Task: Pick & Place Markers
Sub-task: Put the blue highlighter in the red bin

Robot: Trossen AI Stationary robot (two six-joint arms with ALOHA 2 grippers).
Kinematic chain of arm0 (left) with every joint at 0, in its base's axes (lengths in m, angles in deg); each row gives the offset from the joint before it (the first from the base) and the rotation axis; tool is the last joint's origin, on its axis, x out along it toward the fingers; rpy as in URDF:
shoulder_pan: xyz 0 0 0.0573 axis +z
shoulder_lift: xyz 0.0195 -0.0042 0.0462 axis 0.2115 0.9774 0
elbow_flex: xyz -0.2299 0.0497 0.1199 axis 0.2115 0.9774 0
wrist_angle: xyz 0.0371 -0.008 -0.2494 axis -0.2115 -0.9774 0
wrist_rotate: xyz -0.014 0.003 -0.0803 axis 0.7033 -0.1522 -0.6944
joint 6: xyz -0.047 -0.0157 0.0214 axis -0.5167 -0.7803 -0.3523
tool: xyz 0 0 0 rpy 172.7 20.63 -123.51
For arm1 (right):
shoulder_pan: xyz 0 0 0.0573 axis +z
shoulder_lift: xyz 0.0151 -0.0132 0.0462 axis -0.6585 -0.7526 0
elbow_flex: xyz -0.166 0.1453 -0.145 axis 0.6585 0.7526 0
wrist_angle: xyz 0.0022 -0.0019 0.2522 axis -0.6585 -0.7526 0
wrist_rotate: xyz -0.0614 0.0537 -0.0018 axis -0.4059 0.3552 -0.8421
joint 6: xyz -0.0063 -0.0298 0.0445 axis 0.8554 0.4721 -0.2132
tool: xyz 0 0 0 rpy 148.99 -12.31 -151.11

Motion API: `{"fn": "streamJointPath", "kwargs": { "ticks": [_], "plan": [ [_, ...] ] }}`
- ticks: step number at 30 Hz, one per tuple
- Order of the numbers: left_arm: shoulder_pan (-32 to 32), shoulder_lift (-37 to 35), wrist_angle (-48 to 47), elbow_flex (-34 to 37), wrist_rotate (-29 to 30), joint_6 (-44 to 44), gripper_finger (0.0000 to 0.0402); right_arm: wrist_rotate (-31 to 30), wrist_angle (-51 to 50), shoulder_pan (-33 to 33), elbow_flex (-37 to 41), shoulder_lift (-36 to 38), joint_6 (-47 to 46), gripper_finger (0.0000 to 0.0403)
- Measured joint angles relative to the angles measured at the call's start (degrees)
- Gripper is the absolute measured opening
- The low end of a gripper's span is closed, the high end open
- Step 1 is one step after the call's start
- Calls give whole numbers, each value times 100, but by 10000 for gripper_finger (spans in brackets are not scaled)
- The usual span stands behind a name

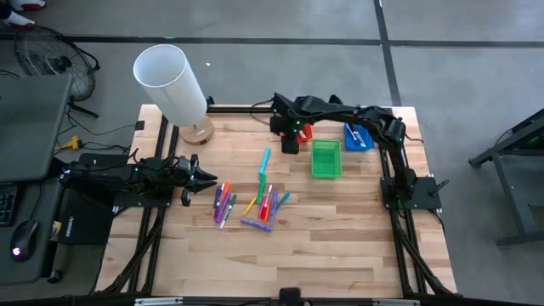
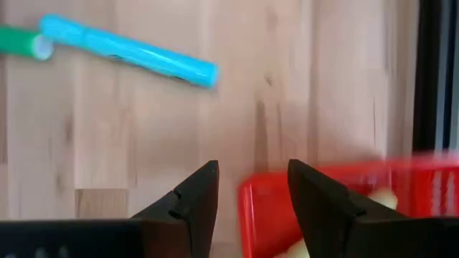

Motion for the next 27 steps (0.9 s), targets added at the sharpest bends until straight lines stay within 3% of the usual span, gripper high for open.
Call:
{"fn": "streamJointPath", "kwargs": {
  "ticks": [15, 21, 27],
  "plan": [
    [0, 0, 2, 0, 0, 1, 83, 245, 913, 843, -2, 0, 2599, 139],
    [0, 2, 0, 0, 1, 0, 83, 752, 992, 759, -2, 0, 2951, 126],
    [0, 0, 0, 1, 1, 0, 83, 588, 836, 668, -4, -69, 3694, 122]
  ]
}}
